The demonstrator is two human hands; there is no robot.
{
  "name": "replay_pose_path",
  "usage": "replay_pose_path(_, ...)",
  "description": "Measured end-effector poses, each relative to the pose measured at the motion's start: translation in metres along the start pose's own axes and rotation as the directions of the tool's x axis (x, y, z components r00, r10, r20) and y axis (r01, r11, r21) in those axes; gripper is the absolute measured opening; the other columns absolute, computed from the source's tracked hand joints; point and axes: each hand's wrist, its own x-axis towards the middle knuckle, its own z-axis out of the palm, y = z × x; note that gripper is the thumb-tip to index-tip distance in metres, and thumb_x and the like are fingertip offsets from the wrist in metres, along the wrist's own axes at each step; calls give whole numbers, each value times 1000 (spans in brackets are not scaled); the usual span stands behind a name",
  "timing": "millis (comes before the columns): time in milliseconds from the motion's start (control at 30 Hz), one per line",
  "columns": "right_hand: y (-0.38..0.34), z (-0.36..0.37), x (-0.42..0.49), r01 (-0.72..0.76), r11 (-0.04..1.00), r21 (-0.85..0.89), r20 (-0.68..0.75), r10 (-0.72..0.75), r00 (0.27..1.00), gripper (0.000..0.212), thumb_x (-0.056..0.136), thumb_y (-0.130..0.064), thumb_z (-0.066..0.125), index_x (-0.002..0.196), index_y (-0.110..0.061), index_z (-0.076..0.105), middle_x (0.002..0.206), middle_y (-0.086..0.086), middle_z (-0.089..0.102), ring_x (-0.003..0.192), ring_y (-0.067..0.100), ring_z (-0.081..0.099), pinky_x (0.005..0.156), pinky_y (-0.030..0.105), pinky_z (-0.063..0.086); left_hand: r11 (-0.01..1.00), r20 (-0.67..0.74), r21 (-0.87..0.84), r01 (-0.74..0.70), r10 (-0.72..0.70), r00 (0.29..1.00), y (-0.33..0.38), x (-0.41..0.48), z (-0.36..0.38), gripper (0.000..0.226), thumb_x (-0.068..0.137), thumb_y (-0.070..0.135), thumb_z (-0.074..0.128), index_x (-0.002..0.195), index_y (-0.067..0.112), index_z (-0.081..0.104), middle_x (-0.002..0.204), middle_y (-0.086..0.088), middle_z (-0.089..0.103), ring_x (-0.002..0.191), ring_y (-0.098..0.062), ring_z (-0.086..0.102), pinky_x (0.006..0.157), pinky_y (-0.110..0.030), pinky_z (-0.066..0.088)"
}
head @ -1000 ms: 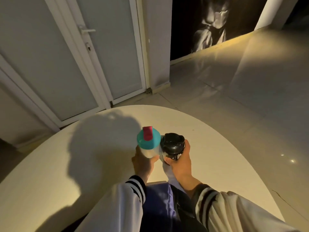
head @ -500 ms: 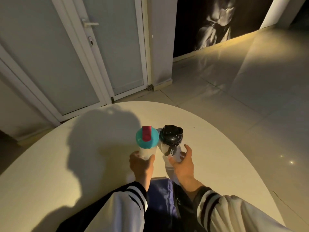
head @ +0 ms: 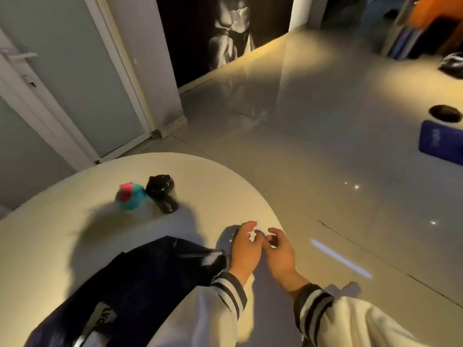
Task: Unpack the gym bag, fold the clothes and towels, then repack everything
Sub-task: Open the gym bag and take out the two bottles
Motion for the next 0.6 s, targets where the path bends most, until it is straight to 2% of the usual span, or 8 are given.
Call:
replay_pose_path(67,27,-58,-9,-49,999,18,-91,50,995,24,97,-9,61,118,-17,54,98,2,61,87,15,58,65,3,41,1000,69,22,3,-4,998,2,-24,58,33,98,6,56,127,23,57,124,-3,60,104,-14,59,98,-33,50)
replay_pose_path(100,45,-87,-13,-74,997,32,-135,77,988,25,97,-12,62,120,-18,54,101,3,62,91,19,60,72,11,45,999,111,34,11,-15,994,1,-36,88,34,98,7,56,128,22,56,123,-3,59,103,-15,60,95,-31,49)
replay_pose_path(200,107,-164,-23,-179,981,72,-193,190,963,30,96,-21,63,125,-24,54,108,9,64,100,34,64,86,44,55,992,240,123,10,-39,970,-15,-72,175,38,99,13,57,136,20,54,129,3,53,122,-15,53,100,-27,44)
replay_pose_path(233,128,-187,-30,-197,977,86,-218,211,953,29,96,-22,63,123,-26,54,107,10,64,99,35,65,87,45,56,988,264,158,-4,-38,964,-25,-84,201,37,99,15,58,135,22,55,131,3,53,125,-15,51,101,-27,43)
replay_pose_path(333,190,-250,-51,-248,963,104,-289,268,919,28,98,-14,60,122,-22,50,101,5,61,86,18,62,74,18,46,959,328,282,-34,-63,943,-60,-110,271,35,97,19,60,132,20,59,134,-5,58,127,-23,55,99,-27,42)
replay_pose_path(433,268,-296,-64,-317,940,127,-330,341,880,32,96,-15,63,127,-16,54,99,4,63,91,20,61,78,25,41,914,397,401,-65,-110,911,-100,-128,329,33,99,20,56,129,9,62,130,-10,63,119,-30,59,95,-31,46)
replay_pose_path(533,346,-325,-69,-378,905,196,-346,425,836,33,95,-17,66,126,-14,56,98,1,63,98,23,62,87,27,42,893,424,449,-20,-193,885,-157,-133,382,36,95,22,58,130,14,61,118,-10,68,104,-30,66,88,-36,53)
replay_pose_path(600,399,-339,-65,-415,878,238,-347,476,808,33,95,-16,66,126,-14,56,99,1,62,95,20,60,85,23,39,881,447,474,-11,-229,864,-198,-132,416,41,97,27,58,137,18,56,128,-8,63,113,-26,62,94,-35,50)
